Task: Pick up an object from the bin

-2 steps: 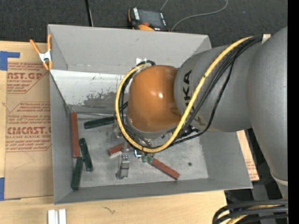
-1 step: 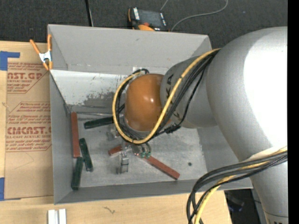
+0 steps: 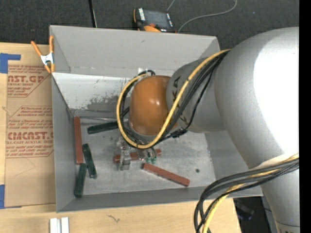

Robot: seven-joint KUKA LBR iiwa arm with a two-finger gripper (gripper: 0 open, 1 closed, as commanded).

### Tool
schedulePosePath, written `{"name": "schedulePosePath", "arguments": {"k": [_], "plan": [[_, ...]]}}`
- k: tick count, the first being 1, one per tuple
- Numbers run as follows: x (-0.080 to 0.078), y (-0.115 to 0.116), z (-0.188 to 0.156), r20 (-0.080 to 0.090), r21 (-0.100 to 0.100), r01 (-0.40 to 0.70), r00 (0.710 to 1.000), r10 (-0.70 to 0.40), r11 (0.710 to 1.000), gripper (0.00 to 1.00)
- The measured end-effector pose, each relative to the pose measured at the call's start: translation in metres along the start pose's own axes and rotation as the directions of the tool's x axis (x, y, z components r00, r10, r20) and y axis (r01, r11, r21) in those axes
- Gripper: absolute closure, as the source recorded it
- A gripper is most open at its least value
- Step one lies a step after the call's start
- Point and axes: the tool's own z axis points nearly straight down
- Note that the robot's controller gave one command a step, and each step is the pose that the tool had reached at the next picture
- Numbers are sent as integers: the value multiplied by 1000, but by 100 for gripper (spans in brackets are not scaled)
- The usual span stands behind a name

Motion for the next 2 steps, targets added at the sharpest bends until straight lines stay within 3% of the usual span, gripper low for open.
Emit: {"name": "schedulePosePath", "arguments": {"k": [1,2], "plan": [[4,-6,-146,8,-2,-151,988,151,988,100],[5,-6,-142,0,1,-150,989,150,989,0]]}}
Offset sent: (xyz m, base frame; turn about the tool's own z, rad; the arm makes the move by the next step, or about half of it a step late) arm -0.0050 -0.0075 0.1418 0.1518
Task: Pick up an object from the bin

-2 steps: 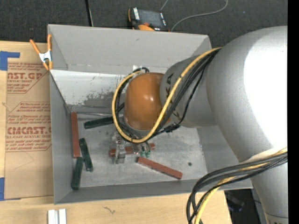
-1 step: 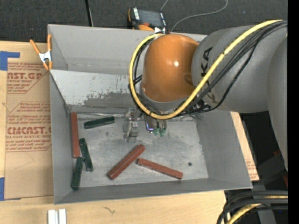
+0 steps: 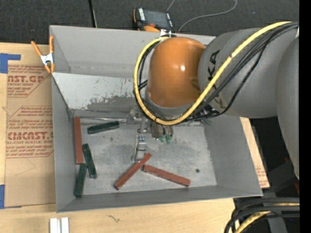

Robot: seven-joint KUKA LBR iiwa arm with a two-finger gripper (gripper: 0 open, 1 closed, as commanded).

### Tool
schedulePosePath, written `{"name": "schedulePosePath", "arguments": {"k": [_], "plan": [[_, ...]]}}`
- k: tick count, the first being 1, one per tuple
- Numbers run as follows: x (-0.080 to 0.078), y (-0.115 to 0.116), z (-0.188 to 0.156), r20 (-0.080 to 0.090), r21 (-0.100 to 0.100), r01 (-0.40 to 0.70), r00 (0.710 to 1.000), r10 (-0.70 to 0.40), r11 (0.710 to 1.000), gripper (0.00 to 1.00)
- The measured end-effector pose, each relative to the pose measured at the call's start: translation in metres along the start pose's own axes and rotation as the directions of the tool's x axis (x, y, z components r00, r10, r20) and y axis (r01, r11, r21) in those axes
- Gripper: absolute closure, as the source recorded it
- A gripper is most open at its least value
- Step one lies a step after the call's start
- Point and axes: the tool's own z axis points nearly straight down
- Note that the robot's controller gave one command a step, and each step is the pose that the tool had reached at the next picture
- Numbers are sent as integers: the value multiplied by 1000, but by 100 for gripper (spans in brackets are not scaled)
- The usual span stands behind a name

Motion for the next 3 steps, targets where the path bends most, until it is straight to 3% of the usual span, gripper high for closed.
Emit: {"name": "schedulePosePath", "arguments": {"k": [1,2,3], "plan": [[32,-18,146,-9,3,32,999,-32,999,0],[4,49,110,5,-2,172,985,-172,985,0],[38,-11,139,6,2,369,930,-369,930,0]]}}
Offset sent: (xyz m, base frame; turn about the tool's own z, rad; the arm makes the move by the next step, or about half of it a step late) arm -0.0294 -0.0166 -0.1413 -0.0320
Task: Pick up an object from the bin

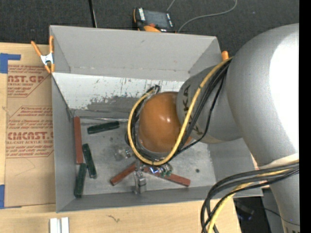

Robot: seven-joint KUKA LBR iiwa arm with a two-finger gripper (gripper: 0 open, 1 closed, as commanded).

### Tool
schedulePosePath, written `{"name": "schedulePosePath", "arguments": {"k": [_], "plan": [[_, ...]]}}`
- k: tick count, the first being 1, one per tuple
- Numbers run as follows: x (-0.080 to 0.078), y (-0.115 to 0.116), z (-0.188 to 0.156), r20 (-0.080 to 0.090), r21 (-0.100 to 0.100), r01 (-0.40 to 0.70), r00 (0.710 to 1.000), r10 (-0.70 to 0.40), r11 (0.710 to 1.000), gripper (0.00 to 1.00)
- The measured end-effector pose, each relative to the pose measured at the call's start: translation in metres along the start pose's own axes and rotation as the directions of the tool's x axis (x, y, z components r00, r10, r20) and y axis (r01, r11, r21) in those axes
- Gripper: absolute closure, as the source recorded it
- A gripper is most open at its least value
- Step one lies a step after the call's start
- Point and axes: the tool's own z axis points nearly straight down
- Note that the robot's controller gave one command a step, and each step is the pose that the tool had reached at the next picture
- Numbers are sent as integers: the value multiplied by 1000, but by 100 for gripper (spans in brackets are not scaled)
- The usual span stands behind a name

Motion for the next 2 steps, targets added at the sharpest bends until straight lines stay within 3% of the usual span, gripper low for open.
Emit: {"name": "schedulePosePath", "arguments": {"k": [1,2], "plan": [[1,1,0,-5,-2,0,1000,0,1000,100],[-12,-19,-163,3,1,80,997,-80,997,100]]}}
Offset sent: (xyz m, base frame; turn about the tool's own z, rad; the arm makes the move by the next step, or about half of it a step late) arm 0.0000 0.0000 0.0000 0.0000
